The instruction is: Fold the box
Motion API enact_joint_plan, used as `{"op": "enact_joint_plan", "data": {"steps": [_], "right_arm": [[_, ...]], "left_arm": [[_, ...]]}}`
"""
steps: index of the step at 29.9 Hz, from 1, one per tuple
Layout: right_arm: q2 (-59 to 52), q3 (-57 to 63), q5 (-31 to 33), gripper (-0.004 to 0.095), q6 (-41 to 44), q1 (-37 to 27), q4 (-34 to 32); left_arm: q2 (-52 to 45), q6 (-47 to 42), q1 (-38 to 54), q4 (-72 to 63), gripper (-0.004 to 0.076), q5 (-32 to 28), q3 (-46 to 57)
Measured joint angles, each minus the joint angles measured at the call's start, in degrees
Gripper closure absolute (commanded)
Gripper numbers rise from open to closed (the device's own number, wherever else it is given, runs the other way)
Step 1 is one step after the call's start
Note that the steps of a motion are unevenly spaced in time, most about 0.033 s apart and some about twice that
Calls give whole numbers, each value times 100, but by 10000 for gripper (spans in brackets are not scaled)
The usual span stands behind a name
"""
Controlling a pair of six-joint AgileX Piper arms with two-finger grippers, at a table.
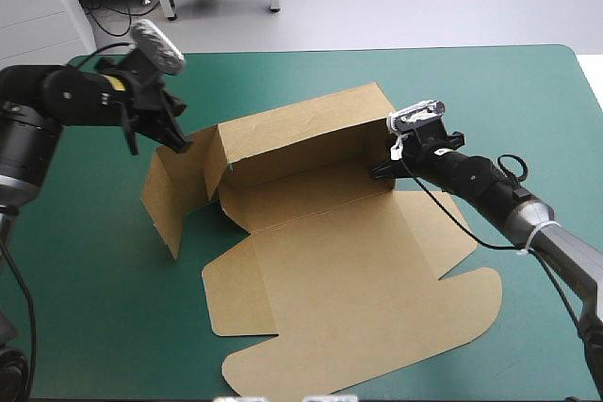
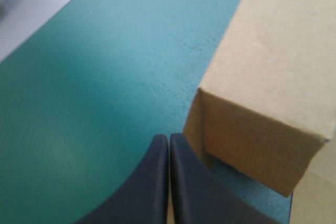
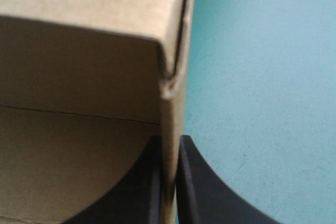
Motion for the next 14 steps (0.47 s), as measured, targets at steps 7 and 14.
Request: {"op": "enact_joint_plan", "data": {"steps": [7,14], "right_arm": [[0,0,4,930,0,0,20],[7,-2,11,930,0,0,30]], "left_arm": [[89,-535,2366,-1828,756,150,798],[106,-130,3612,-2773,756,-54,2510]]}}
